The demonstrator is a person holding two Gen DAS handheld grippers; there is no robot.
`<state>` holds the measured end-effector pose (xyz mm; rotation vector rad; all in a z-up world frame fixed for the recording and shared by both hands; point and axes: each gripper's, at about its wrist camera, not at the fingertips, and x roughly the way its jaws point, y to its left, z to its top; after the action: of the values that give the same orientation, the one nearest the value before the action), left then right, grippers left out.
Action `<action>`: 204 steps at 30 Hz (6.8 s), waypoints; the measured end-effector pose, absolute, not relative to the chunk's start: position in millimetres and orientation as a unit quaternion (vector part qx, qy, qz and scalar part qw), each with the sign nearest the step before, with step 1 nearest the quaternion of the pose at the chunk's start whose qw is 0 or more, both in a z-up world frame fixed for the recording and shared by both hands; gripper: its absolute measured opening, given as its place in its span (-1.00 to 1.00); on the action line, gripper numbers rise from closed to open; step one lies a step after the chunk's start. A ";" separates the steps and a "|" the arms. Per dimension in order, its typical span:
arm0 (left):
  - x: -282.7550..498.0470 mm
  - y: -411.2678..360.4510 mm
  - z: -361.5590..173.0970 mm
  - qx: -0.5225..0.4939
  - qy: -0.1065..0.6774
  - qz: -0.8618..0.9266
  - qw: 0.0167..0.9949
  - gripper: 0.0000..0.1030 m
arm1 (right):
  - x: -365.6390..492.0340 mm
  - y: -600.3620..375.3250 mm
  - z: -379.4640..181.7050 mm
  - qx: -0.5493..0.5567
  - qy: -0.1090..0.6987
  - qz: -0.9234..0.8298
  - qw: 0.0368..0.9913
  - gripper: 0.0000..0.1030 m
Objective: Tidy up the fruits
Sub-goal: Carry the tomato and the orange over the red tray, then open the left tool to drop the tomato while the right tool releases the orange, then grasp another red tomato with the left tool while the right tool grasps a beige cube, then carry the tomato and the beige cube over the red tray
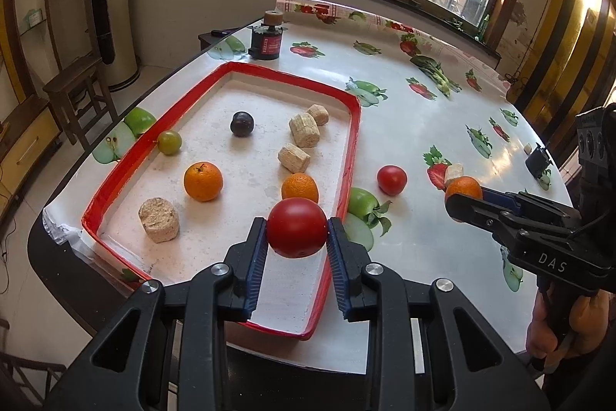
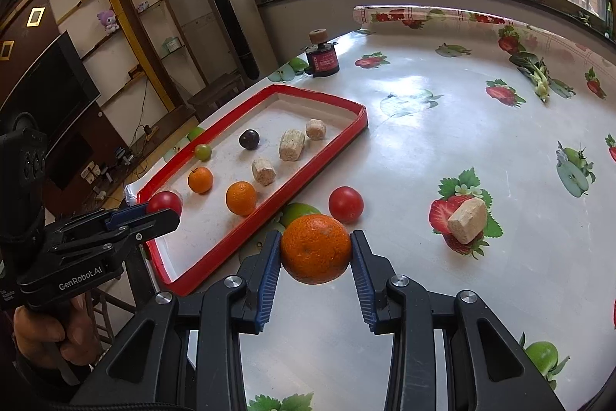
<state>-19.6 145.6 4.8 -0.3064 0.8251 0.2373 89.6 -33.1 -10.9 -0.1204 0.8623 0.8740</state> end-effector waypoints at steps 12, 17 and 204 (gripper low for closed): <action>-24.6 175.2 -0.9 -0.180 0.397 0.131 0.890 -0.45 | 97.7 -2.8 -11.0 -0.068 0.406 0.424 0.807 -0.29; -23.6 184.1 -6.4 -0.188 0.401 0.138 0.886 -0.45 | 106.3 13.8 -10.3 -0.071 0.405 0.431 0.803 -0.29; 55.5 139.7 -0.5 -0.130 0.424 0.103 0.890 -0.44 | 145.2 -6.8 -11.7 -0.057 0.415 0.390 0.820 -0.28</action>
<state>55.5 139.7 -0.5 -0.2699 0.8799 0.2136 145.2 -6.8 -11.7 -0.1212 0.8844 0.8294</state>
